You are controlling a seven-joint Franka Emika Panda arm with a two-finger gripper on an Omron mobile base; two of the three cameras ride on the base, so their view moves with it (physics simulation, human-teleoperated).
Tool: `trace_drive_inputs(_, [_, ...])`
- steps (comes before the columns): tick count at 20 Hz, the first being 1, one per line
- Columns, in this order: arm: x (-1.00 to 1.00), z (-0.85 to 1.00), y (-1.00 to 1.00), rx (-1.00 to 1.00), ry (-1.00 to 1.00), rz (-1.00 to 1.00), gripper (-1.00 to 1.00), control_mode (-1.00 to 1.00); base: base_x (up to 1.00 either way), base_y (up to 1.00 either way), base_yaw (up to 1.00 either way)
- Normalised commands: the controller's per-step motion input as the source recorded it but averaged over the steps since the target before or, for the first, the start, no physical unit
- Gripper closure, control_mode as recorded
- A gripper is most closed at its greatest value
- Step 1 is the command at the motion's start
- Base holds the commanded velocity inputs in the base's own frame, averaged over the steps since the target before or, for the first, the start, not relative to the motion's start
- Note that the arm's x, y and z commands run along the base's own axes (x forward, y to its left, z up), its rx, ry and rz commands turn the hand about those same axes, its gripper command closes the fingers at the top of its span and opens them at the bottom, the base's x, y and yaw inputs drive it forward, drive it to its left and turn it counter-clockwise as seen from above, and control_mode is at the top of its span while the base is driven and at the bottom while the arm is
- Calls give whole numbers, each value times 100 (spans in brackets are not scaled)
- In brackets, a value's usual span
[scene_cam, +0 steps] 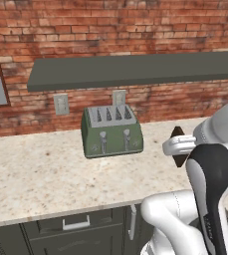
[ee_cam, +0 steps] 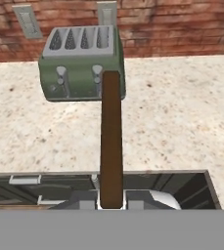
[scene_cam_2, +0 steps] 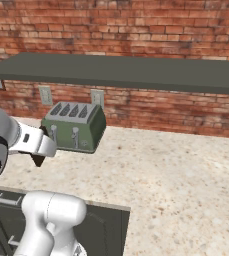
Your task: Start the toaster. Once the lever pops up, take the bread to the plate on the dining counter.
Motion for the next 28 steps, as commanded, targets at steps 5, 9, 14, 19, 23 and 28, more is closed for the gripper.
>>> trace_drive_inputs(5, [-2,0,0,-2,0,0,100,100,-2,0,0])
trace_drive_inputs(9, [0,0,0,0,0,0,100,100,-33,24,4])
trace_drive_inputs(14, [0,0,0,0,0,0,100,100,-40,70,37])
trace_drive_inputs(19, [0,0,0,0,0,0,100,100,-20,69,74])
trace_drive_inputs(23, [0,0,0,0,0,0,100,100,-4,54,92])
trace_drive_inputs(28, [0,0,0,0,0,0,100,100,-15,44,97])
